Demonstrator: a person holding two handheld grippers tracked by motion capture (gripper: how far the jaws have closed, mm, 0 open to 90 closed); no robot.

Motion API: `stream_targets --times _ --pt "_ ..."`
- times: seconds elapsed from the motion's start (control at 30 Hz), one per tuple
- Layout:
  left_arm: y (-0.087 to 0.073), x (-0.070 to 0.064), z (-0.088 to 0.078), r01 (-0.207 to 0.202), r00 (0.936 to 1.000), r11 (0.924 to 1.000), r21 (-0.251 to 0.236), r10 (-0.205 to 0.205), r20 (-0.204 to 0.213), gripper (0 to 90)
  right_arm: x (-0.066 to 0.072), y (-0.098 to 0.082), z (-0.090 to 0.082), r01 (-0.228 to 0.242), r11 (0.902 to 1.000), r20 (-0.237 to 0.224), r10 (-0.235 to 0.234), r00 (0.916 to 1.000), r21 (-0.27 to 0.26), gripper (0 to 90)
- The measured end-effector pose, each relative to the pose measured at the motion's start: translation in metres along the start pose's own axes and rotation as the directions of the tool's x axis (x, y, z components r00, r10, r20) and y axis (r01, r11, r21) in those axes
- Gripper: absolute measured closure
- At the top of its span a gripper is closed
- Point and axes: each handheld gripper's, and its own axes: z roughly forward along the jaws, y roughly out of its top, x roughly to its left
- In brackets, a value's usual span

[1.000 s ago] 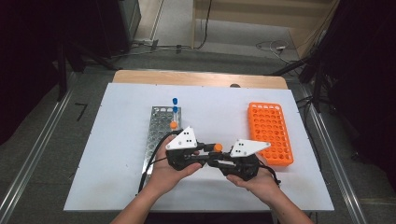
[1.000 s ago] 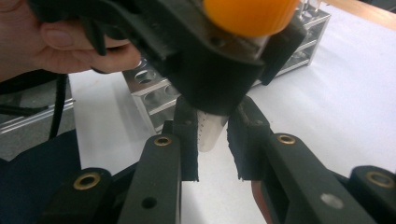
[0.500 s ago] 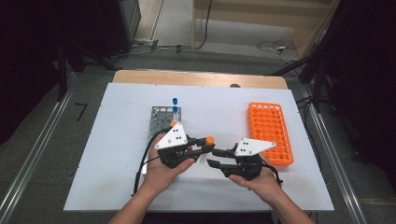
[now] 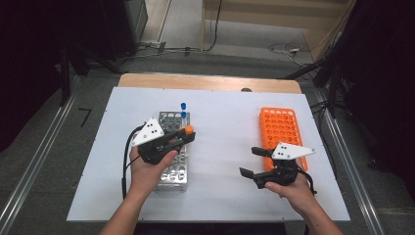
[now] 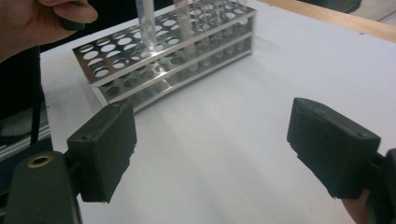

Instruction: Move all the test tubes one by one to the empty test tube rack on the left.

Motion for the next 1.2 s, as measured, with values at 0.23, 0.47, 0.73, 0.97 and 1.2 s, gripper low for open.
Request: stream_targets --times 0.23,0.47,0.73,0.97,1.2 --pt "-0.008 0.011 -0.003 0.032 0.9972 0.9988 -0.036 -0.034 -0.067 75.7 -0.014 -0.017 -0.02 -0.039 0.9993 0.052 0.039 0.9979 -0.003 12.4" --pt "-0.013 0.015 0.0 0.04 0.9933 0.9973 -0.062 -0.046 -0.105 75.7 -0.023 -0.03 -0.032 -0.072 0.9974 0.089 0.072 0.9934 -0.001 12.5" --pt "-0.017 0.014 0.005 0.025 0.9908 0.999 -0.038 -0.03 -0.132 75.7 -0.028 -0.033 -0.032 -0.089 0.996 0.104 0.089 0.9906 -0.006 12.5" --pt "-0.02 0.013 0.005 0.012 0.989 0.9998 0.018 -0.01 -0.148 75.5 -0.032 -0.035 -0.033 -0.099 0.995 0.117 0.1 0.9881 -0.007 12.5" --pt "-0.021 0.011 0.003 0.01 0.9885 0.9987 0.051 -0.002 -0.151 74.9 -0.033 -0.036 -0.033 -0.101 0.9949 0.121 0.101 0.9875 -0.01 12.5"
